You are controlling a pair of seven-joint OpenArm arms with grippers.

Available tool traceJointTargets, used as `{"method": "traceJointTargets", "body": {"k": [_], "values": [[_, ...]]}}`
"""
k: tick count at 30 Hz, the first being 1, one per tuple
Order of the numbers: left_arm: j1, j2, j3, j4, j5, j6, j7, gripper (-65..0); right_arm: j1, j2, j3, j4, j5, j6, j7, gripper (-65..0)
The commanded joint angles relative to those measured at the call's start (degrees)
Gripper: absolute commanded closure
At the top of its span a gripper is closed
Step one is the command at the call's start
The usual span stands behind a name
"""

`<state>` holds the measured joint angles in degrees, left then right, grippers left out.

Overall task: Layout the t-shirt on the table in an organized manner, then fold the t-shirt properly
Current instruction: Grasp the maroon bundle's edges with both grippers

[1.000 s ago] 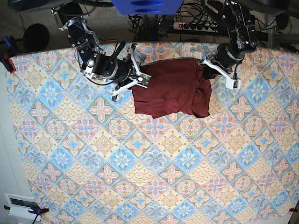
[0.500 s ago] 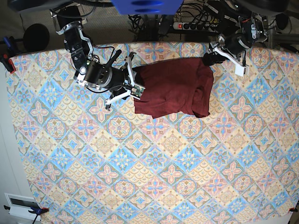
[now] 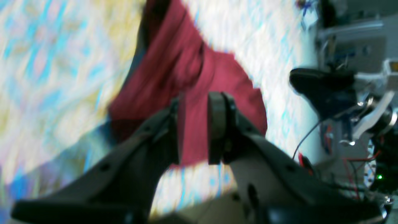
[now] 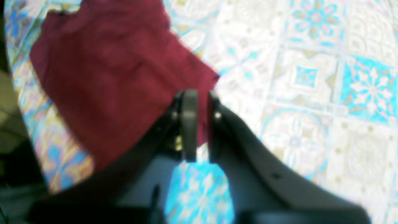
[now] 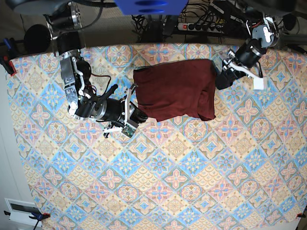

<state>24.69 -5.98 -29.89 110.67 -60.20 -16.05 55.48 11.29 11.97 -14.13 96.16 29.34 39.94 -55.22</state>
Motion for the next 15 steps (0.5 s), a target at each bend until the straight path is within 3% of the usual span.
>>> {"method": "traceJointTargets", "body": {"k": [1,8,12,15], "values": [[-1.17,0.66,-0.84,0.93,0.38,-0.43,-0.76,-10.5,2.56,-0.76,0.11,-0.38,1.65,0.06,1.99,-0.4],[-11.98,10.07,0.57,-5.75,17.79,-0.34,-0.76,-10.9,6.60,-3.40,-2.53,-7.41,1.47,0.06,1.99,-0.1],[-14.62,11.03,4.35,-13.40,25.88,-0.34,-0.76,-10.9,6.60,-4.45,-2.88,-8.99,1.47,0.06,1.99,-0.1],[-12.07,11.03,5.32,-14.19,27.90,-0.34,-0.76,-10.7,6.60,-4.45,-2.97,-9.79,1.47,0.06,1.99,-0.1]]}}
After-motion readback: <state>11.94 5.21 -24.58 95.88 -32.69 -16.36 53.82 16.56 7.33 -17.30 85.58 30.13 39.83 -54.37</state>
